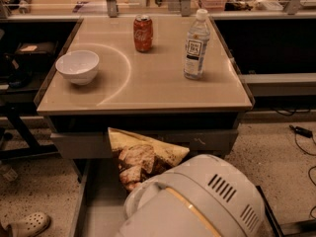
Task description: Pick brown chip bag from middle drawer and place on counter
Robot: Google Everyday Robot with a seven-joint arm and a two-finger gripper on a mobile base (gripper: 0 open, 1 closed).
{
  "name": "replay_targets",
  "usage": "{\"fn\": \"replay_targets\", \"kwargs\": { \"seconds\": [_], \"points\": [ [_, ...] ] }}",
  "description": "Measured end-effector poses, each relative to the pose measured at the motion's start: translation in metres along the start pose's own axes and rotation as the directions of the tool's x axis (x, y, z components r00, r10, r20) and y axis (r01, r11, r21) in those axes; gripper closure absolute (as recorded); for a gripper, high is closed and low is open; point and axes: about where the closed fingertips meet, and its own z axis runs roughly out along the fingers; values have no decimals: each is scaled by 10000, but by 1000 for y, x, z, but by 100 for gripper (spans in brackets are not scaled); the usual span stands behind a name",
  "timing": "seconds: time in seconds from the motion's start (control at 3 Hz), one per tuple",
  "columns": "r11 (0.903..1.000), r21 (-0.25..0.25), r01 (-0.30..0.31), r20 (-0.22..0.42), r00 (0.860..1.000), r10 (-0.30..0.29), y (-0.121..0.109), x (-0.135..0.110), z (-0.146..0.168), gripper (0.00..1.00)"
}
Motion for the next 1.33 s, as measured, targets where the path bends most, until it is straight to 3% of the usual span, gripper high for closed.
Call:
{"fn": "replay_targets", "kwargs": {
  "seconds": [1.33],
  "points": [
    [9998, 76, 187, 117, 9998, -188, 6, -5, -5, 100]
  ]
}}
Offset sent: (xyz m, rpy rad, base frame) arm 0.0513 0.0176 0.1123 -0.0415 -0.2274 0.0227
